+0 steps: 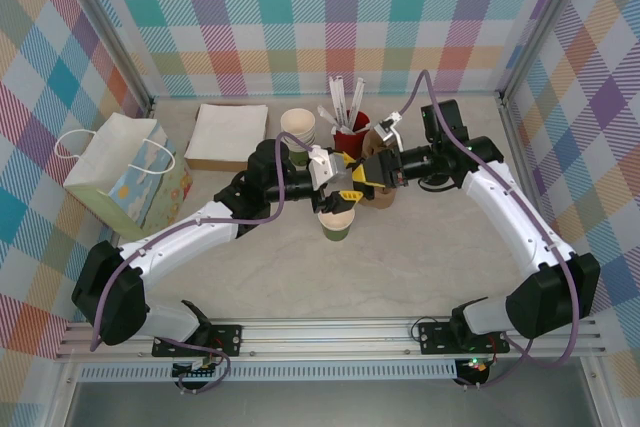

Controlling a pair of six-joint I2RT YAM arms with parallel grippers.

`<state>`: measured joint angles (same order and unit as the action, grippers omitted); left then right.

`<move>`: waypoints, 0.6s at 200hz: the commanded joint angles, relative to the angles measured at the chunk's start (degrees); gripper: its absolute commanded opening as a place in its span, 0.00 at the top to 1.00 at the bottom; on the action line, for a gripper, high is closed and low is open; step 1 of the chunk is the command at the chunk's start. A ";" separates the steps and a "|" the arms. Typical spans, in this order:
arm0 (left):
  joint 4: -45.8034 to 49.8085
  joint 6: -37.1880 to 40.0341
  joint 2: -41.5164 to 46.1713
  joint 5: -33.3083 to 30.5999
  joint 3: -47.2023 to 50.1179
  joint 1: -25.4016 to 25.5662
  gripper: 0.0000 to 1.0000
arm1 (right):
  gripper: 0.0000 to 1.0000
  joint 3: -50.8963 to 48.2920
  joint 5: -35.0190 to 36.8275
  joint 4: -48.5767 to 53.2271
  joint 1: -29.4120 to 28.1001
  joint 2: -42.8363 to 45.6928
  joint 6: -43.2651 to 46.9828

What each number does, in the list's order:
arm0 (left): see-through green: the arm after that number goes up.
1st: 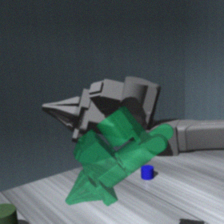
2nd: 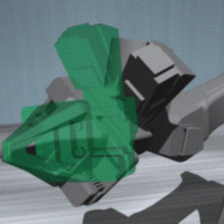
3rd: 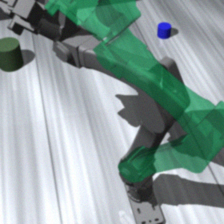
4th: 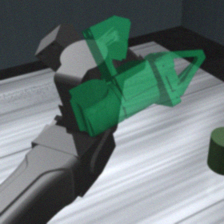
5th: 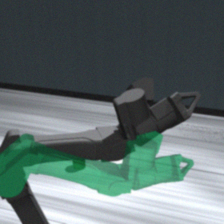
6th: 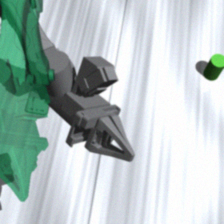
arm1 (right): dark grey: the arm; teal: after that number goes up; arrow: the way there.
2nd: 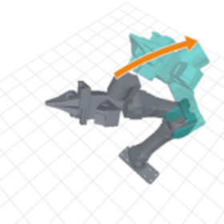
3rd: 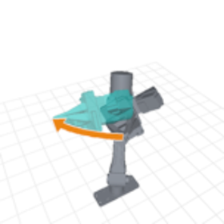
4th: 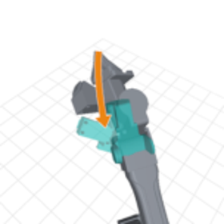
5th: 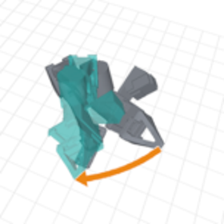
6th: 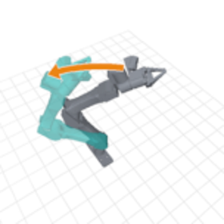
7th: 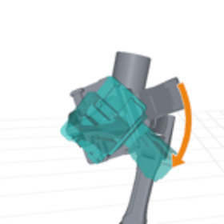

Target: Pack the takeout coffee

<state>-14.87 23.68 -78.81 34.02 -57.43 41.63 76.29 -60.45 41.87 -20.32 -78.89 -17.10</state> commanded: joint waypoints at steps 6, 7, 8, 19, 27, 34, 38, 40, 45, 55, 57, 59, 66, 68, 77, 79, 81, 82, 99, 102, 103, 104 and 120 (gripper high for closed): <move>-0.38 1.29 -0.05 1.22 -2.51 0.65 0.34 | 0.71 1.60 0.95 2.02 -0.52 -0.74 2.16; -0.31 1.28 -0.09 1.22 -2.51 0.69 0.34 | 0.71 1.59 0.99 2.05 -0.52 -0.74 2.20; -0.32 1.28 -0.05 1.22 -2.51 0.69 0.34 | 0.71 1.58 1.06 2.15 -0.51 -0.78 2.23; -0.25 1.28 -0.05 1.22 -2.59 0.69 0.34 | 0.68 1.58 1.65 2.71 -0.51 -0.91 2.66; -0.16 1.28 -0.05 1.14 -2.68 0.67 0.34 | 0.66 1.58 2.06 3.12 -0.47 -1.02 2.94; -0.02 1.41 -0.06 1.12 -2.77 0.65 0.34 | 0.66 1.54 2.61 3.45 -0.53 -1.02 3.19; 0.02 1.39 -0.04 1.15 -2.84 0.65 0.34 | 0.66 1.49 2.77 3.61 -0.60 -1.08 3.34; 0.06 1.37 -0.06 1.09 -2.86 0.67 0.34 | 0.66 1.49 2.85 3.65 -0.60 -1.09 3.42; 0.11 1.39 -0.07 1.05 -2.86 0.69 0.34 | 0.66 1.41 3.01 3.78 -0.60 -1.09 3.47; 0.32 1.50 -0.06 0.98 -2.96 0.66 0.34 | 0.66 1.32 3.56 4.01 -0.60 -1.09 3.66; 0.29 1.47 -0.06 0.97 -2.95 0.70 0.34 | 0.66 1.32 3.71 4.08 -0.60 -1.09 3.70; 0.29 1.46 -0.08 0.96 -2.95 0.70 0.34 | 0.66 1.32 3.81 4.18 -0.62 -1.09 3.73; 0.28 1.46 -0.06 1.09 -3.07 0.69 0.34 | 0.66 1.23 4.08 4.42 -0.60 -1.16 3.87; 0.28 1.46 -0.04 1.01 -3.05 0.68 0.34 | 0.66 1.23 4.28 4.53 -0.60 -1.17 3.91; 0.37 1.46 -0.08 0.96 -3.04 0.68 0.34 | 0.66 1.25 4.67 4.84 -0.60 -1.26 4.19; 0.37 1.46 -0.04 0.98 -3.06 0.68 0.34 | 0.66 1.23 4.77 4.88 -0.60 -1.26 4.25; 0.37 1.46 -0.06 0.97 -3.09 0.72 0.34 | 0.66 1.23 4.82 4.93 -0.60 -1.26 4.27; 0.37 1.50 -0.05 0.96 -3.06 0.73 0.34 | 0.66 1.23 4.86 4.91 -0.60 -1.26 4.27; 0.63 1.54 -0.05 0.79 -3.12 0.69 0.34 | 0.66 1.14 5.07 4.96 -0.60 -1.34 4.37; 0.64 1.55 -0.03 0.84 -3.13 0.66 0.34 | 0.66 1.10 5.12 4.90 -0.60 -1.35 4.34; 0.64 1.55 -0.03 0.86 -3.13 0.66 0.34 | 0.66 1.12 5.14 4.90 -0.60 -1.39 4.30; 0.64 1.55 -0.03 0.82 -3.13 0.65 0.34 | 0.66 1.13 5.11 4.94 -0.60 -1.43 4.29; 0.81 1.54 -0.03 0.87 -3.18 0.66 0.34 | 0.69 1.18 4.69 4.87 -0.76 -1.74 4.27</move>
<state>-11.94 23.92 -79.02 33.87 -57.71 41.60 76.36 -55.96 44.88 -20.36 -79.50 -14.33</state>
